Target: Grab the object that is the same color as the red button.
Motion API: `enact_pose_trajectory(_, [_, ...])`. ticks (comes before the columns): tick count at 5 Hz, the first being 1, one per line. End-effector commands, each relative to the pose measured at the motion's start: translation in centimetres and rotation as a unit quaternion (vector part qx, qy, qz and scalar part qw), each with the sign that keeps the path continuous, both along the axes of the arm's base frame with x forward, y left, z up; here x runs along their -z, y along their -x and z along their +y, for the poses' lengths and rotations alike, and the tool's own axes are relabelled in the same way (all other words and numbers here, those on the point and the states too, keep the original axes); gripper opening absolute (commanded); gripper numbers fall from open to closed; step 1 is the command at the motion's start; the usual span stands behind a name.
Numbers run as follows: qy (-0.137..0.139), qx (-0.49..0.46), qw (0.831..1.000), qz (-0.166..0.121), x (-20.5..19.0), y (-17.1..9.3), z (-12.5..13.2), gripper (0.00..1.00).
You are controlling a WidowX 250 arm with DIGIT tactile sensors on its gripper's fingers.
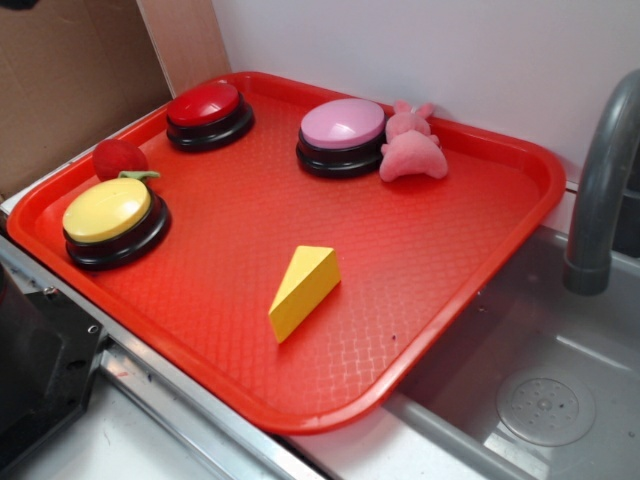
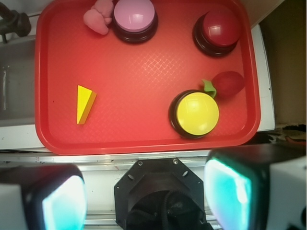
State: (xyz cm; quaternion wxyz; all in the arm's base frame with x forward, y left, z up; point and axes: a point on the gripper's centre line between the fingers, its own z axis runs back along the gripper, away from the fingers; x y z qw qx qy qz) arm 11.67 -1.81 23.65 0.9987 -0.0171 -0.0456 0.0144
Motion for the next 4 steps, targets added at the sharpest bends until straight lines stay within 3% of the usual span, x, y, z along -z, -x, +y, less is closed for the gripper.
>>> enact_pose_trajectory(1, [0.000, 0.000, 1.000, 0.000, 0.0, 0.0, 0.0, 1.00])
enact_pose_trajectory(2, [0.024, -0.040, 0.999, -0.008, 0.2, -0.5, 1.8, 1.00])
enact_pose_trajectory(4, [0.030, -0.155, 0.987, -0.042, 1.2, -2.0, 6.2, 1.00])
